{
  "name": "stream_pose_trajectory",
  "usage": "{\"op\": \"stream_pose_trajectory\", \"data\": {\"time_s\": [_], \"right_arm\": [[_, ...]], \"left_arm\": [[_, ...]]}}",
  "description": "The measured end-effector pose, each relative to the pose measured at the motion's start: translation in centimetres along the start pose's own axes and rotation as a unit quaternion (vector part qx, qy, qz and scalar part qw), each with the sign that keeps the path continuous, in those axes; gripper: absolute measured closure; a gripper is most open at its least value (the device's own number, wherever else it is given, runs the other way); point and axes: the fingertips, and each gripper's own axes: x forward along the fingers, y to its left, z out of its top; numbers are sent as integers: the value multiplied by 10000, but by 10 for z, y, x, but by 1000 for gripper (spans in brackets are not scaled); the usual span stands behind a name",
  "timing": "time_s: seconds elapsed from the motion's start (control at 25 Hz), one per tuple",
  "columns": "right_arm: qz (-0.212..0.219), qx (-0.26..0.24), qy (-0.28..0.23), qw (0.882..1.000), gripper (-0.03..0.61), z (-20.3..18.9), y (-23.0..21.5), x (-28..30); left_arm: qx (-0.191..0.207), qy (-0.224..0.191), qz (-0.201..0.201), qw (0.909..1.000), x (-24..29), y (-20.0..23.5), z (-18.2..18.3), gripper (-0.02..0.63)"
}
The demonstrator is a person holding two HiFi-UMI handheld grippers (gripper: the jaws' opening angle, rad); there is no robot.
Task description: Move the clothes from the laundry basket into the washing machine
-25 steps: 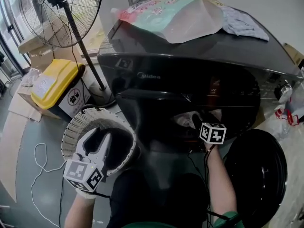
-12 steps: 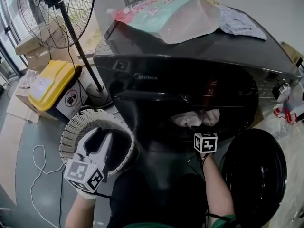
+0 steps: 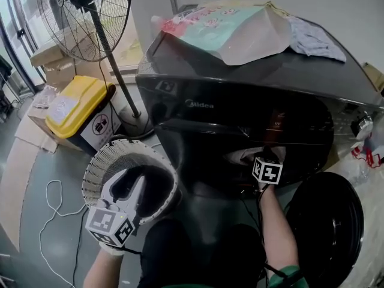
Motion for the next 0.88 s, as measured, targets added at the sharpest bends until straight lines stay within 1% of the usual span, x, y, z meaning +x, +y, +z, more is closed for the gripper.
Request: {"op": "stream_pose_trajectory", "data": {"time_s": [0.12,0.24,0.44,0.56,0.68,0.88], "right_arm": [[47,219,-134,9997,491,-3,-2,-18],[-16,379,-349,9987,453,-3,-6,-42],[34,351,-646,9973,453,10,-1,-91],[114,213,-1007,9946,454,27,9,-126],[84,50,-1451,9894,462,49,17,-163],[41,-25,-2043,9789,509,79,28,-214]], "left_arm": [[-24,-63,38,10000,3,4,3,453],[-84,-142,80,9998,8,9,6,453],[-147,-254,49,9996,19,11,12,453],[-183,-330,32,9993,24,13,17,453],[-167,-380,17,9991,25,16,22,454],[-151,-491,-10,9987,25,20,33,457]]}}
